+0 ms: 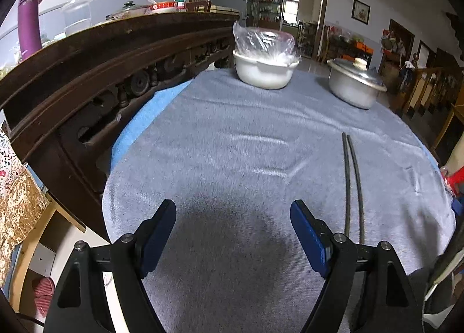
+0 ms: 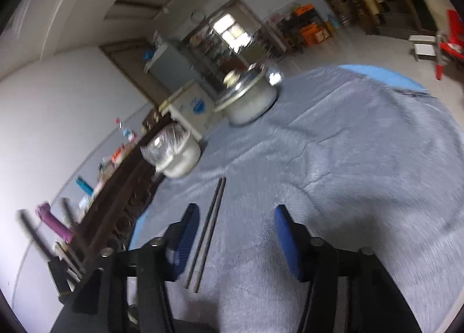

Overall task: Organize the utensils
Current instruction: 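Open both tools over the holder and move them back to the chopsticks, then pinch a dark chopstick with the right tool while the left tool pinches the other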

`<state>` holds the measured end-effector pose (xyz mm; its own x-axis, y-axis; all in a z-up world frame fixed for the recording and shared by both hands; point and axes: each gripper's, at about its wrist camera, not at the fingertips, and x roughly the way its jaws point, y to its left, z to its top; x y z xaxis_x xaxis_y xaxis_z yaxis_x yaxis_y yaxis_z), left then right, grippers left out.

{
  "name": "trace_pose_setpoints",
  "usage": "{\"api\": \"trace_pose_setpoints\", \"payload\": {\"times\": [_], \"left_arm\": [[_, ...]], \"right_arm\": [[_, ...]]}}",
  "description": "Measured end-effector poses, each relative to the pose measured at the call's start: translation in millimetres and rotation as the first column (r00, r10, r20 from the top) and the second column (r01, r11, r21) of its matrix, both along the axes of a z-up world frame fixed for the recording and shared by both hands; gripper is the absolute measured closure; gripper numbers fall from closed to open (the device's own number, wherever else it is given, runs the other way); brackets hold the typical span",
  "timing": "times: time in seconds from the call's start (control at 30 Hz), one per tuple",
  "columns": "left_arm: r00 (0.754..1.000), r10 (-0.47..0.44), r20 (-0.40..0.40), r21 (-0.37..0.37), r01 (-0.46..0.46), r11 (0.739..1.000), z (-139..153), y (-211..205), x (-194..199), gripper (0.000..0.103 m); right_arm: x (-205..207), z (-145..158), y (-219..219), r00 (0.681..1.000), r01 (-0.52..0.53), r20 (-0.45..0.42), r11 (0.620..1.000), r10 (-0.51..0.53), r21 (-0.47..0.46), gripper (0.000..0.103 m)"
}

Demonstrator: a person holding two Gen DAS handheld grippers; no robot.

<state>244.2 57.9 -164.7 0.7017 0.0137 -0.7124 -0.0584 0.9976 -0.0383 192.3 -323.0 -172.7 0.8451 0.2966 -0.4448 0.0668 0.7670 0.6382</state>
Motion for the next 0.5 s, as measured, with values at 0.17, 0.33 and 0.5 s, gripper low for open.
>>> {"api": "trace_pose_setpoints", "payload": {"times": [0.17, 0.33, 0.5], "left_arm": [[1.0, -0.004, -0.02, 0.004, 0.004, 1.0, -6, 1, 10, 0.022], [0.999, -0.004, -0.044, -0.008, 0.003, 1.0, -13, 4, 21, 0.022], [0.998, 0.002, -0.07, -0.033, -0.004, 0.999, -19, 10, 29, 0.022]], "right_arm": [[64, -4, 15, 0.985, -0.131, -0.123, 0.99, 0.125, -0.043, 0.065], [131, -3, 46, 0.945, -0.263, -0.235, 0.955, 0.227, -0.138, 0.069], [176, -17, 85, 0.882, -0.388, -0.362, 0.902, 0.303, -0.191, 0.071]]}}
